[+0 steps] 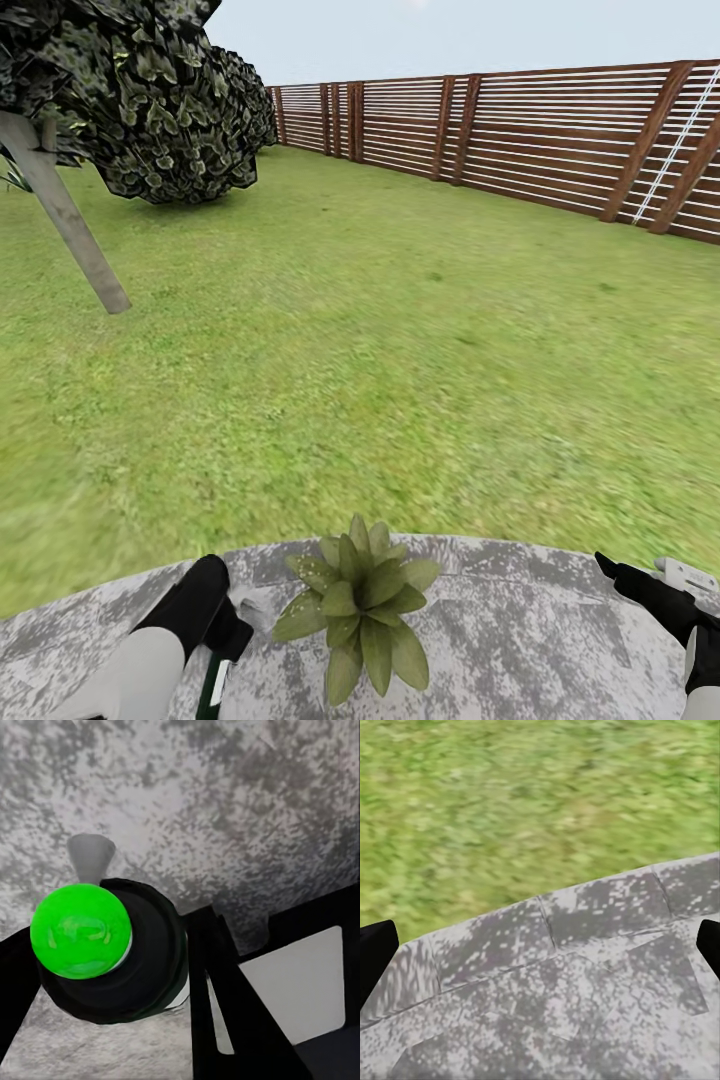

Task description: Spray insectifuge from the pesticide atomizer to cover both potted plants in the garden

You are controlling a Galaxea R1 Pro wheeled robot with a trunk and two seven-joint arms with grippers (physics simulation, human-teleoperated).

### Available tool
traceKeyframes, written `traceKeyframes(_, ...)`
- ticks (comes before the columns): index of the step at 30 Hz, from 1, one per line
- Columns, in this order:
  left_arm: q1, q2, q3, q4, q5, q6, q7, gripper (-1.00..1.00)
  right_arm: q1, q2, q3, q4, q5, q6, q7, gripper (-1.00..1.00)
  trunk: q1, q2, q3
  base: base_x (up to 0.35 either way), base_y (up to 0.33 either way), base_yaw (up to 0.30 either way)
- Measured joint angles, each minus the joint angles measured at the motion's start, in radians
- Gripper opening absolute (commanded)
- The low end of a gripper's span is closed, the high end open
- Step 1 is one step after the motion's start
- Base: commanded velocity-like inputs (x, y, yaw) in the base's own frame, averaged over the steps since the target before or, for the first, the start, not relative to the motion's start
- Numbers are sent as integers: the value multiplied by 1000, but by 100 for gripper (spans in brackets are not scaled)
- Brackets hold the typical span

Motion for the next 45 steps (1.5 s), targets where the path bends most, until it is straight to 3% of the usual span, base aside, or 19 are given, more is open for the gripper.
traceKeyframes(10,0,-3,-6,-51,1,1,0,-100,0,0,0,0,0,0,0,100,0,0,0,0,0,0)
traceKeyframes(16,0,-3,-55,-51,1,1,2,-100,0,0,0,1,-1,0,-1,100,0,0,-4,0,0,71)
traceKeyframes(45,-6,-11,-66,-53,1,6,-5,-100,0,0,0,0,-1,0,0,100,0,0,-33,0,0,4)
